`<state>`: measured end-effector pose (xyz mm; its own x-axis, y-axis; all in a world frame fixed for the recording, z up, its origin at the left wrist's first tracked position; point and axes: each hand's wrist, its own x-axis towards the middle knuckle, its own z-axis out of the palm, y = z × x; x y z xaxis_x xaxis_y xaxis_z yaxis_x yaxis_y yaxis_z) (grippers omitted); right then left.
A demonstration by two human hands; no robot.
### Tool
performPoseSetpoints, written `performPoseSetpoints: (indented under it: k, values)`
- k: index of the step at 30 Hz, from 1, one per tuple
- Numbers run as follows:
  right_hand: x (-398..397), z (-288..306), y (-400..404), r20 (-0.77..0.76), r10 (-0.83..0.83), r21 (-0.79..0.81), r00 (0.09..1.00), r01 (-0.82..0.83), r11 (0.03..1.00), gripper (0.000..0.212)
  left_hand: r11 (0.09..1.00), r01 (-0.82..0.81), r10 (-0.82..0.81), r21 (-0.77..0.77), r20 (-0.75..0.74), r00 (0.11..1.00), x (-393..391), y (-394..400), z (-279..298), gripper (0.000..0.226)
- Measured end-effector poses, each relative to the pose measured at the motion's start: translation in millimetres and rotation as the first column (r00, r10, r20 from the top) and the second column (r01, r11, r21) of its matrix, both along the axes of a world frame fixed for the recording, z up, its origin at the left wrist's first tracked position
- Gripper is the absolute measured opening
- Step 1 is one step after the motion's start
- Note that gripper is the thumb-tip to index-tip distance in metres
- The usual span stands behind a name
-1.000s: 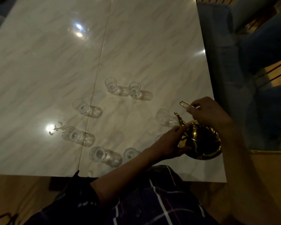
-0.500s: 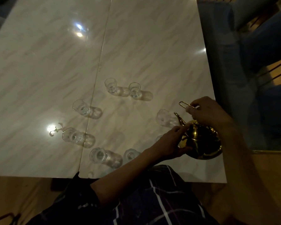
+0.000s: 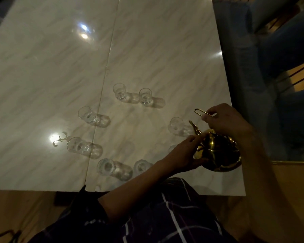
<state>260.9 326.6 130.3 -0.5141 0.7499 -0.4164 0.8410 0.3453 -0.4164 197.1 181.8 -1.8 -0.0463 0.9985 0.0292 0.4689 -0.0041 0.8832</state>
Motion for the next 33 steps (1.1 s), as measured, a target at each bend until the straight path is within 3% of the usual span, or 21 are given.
performPoseSetpoints:
  k: [33]
  values:
    - [2.4,7.1,-7.3,0.004,-0.008,-0.001,1.000,0.008,1.000,0.041,1.000,0.007,-0.007,-0.002,-0.019,1.000,1.3,-5.9,3.0,0.088]
